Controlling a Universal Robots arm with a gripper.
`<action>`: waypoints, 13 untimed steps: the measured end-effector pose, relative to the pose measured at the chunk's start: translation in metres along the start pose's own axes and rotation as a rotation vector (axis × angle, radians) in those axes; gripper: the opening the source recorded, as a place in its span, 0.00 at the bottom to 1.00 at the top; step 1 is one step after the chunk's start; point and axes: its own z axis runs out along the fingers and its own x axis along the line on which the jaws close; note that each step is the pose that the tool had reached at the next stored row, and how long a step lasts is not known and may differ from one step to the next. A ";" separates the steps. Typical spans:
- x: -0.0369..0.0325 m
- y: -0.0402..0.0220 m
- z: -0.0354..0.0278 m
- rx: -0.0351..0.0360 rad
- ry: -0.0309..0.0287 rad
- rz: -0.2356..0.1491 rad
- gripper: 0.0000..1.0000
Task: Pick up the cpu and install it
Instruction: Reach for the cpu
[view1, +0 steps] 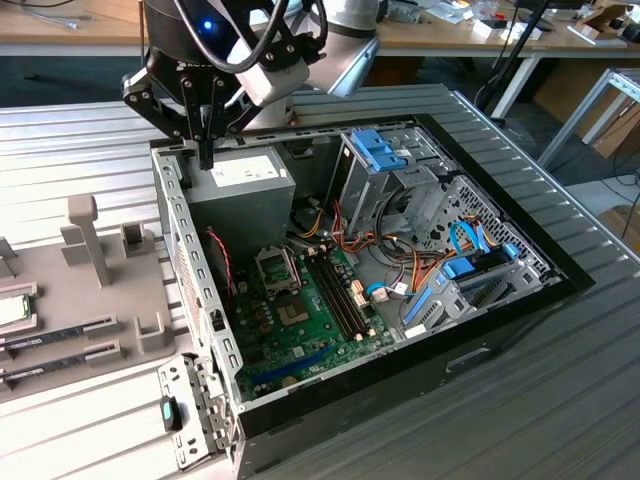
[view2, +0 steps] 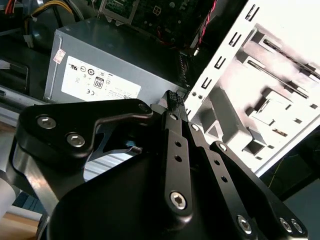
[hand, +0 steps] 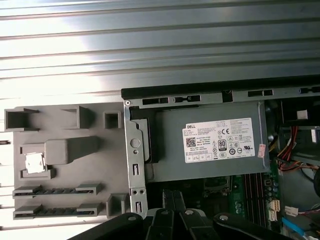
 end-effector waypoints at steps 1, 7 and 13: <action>0.0008 -0.0001 0.0000 -0.0001 -0.0001 0.000 0.11; 0.0088 -0.0007 -0.0002 0.0000 0.0000 0.000 0.11; 0.0136 -0.0010 -0.0004 0.0000 0.0000 0.000 0.11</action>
